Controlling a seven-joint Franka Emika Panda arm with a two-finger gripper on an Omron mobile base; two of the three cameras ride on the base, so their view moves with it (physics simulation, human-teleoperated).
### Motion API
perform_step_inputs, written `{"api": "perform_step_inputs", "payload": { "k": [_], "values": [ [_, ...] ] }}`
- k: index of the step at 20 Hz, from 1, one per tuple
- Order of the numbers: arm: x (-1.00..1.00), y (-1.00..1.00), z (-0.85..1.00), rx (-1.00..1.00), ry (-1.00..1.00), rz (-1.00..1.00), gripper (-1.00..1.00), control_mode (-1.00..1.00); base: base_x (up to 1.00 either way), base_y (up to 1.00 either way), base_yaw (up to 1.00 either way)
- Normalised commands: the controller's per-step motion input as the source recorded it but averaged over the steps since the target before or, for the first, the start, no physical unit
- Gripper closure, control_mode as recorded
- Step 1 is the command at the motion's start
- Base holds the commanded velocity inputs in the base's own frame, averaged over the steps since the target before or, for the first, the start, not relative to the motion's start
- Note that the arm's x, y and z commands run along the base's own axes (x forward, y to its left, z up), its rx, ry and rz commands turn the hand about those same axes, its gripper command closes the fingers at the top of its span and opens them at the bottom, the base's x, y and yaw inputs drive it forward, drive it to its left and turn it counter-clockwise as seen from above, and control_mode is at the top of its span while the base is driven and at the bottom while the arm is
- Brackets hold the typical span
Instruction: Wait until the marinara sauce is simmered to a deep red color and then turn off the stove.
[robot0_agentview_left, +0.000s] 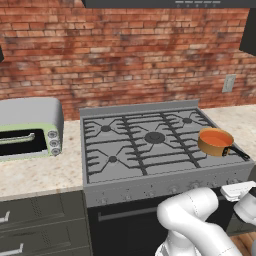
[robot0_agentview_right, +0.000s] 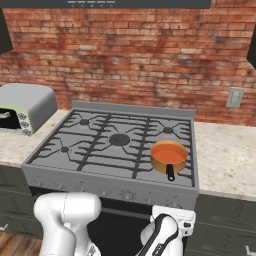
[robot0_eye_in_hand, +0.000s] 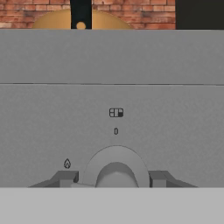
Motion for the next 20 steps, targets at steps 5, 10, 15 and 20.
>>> {"api": "perform_step_inputs", "payload": {
  "k": [5,10,15,20],
  "values": [
    [0.0,0.0,0.0,0.0,0.0,0.0,1.0,-1.0,0.0,0.0,0.0],
    [0.0,0.0,0.0,0.0,0.0,0.0,1.0,-1.0,0.0,0.0,0.0],
    [0.0,0.0,0.0,0.0,0.0,0.0,1.0,-1.0,0.0,0.0,0.0],
    [0.0,0.0,0.0,0.0,0.0,0.0,1.0,-1.0,0.0,0.0,0.0]
  ]
}}
